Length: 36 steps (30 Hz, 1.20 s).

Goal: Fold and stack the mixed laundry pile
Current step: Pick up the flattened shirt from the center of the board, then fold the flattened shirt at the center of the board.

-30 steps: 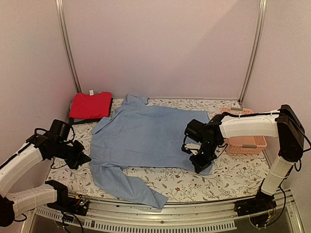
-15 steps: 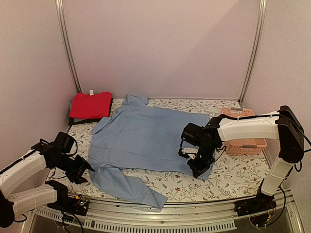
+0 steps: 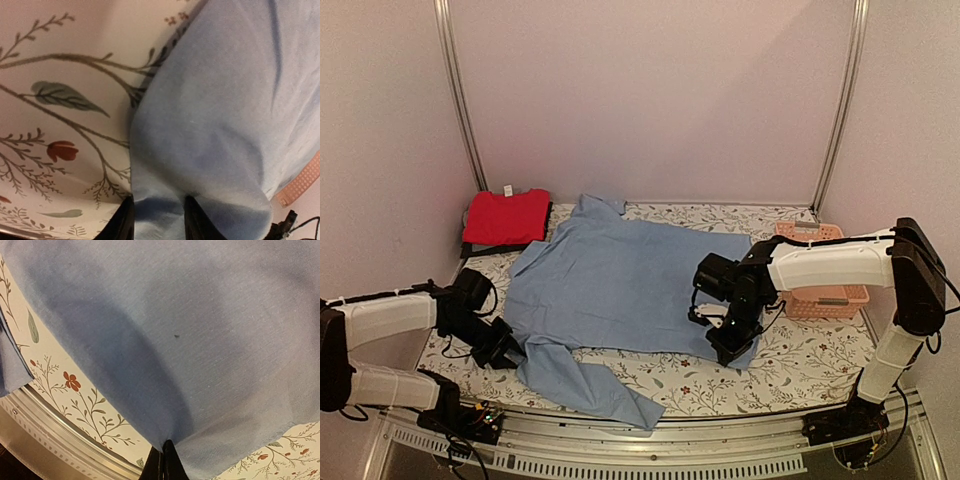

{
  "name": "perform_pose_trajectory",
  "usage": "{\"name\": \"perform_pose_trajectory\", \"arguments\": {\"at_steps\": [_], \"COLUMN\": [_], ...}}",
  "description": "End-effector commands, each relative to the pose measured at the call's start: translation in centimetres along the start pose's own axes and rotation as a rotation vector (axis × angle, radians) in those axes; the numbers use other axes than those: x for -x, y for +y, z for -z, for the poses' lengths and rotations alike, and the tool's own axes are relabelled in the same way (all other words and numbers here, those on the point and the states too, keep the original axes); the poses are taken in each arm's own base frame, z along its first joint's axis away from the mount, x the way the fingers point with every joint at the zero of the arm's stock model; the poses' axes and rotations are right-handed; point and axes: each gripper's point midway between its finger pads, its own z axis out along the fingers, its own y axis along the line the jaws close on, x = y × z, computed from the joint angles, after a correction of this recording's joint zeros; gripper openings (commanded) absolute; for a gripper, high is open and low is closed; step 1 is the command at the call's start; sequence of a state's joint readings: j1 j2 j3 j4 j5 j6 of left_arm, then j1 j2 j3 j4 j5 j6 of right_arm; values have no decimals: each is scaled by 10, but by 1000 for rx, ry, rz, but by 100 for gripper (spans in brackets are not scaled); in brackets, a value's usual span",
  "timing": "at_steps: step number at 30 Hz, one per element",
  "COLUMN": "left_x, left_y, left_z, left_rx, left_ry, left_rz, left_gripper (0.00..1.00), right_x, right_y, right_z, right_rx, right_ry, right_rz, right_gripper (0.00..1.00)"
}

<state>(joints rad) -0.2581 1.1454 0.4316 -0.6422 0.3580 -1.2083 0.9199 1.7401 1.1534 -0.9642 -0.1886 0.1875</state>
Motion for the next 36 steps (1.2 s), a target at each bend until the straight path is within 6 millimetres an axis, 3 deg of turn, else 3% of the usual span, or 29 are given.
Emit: {"name": "perform_pose_trajectory", "arguments": {"at_steps": [1,3,4,5,13,19,25,29,33,36], "left_x": [7,6,5,4,-1,-5,13,31,47,59], "left_y": [28,29,28,26,7,-7,-69,-114,-154,-175], "left_z": [-19,-20,-19,-16,51,79,106,124,123,111], "left_rx": [90,92,84,74,-32,-87,-168,-191,-225,-232], "left_ry": [-32,-25,-23,-24,-143,-172,-225,-281,-290,-286], "left_rz": [-37,-40,-42,-42,4,-4,-110,-180,-220,-230], "left_gripper": [25,13,2,0,0,0,0,0,0,0], "right_x": [3,3,4,4,-1,-10,5,17,26,35], "right_y": [-2,-1,0,0,10,22,20,1,-26,-49], "right_z": [3,3,4,4,10,14,33,47,53,51], "right_rx": [-18,-13,-9,-9,53,127,162,183,175,156], "right_ry": [1,0,-4,-4,-13,-13,-56,-91,-100,-92], "right_rz": [-2,-4,-3,-3,-7,11,14,-53,-96,-131], "right_gripper": [0,0,0,0,0,0,0,0,0,0]}}
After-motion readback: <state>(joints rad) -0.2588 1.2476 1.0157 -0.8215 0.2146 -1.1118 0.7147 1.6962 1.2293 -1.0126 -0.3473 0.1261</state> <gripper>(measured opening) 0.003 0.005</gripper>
